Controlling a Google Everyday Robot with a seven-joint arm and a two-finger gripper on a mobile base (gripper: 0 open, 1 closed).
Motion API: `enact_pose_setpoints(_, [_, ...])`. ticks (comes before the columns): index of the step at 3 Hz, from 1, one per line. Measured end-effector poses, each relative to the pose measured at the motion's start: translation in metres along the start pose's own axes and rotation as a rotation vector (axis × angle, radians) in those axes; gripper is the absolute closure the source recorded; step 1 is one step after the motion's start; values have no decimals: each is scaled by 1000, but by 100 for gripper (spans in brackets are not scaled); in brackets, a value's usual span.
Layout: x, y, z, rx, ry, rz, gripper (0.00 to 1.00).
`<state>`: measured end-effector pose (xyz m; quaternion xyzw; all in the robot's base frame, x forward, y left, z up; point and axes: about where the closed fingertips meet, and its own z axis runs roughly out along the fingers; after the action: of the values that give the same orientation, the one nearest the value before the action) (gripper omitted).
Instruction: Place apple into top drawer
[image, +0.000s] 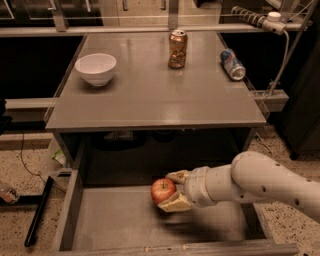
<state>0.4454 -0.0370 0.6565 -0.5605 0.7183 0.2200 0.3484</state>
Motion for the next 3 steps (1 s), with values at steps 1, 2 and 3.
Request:
enact_pose_setpoints(1, [12, -3, 22, 17, -11, 15, 100])
enact_pose_setpoints(2, [12, -4, 22, 23, -12, 16, 81])
enact_pose_setpoints(3, [12, -4, 22, 23, -12, 16, 59])
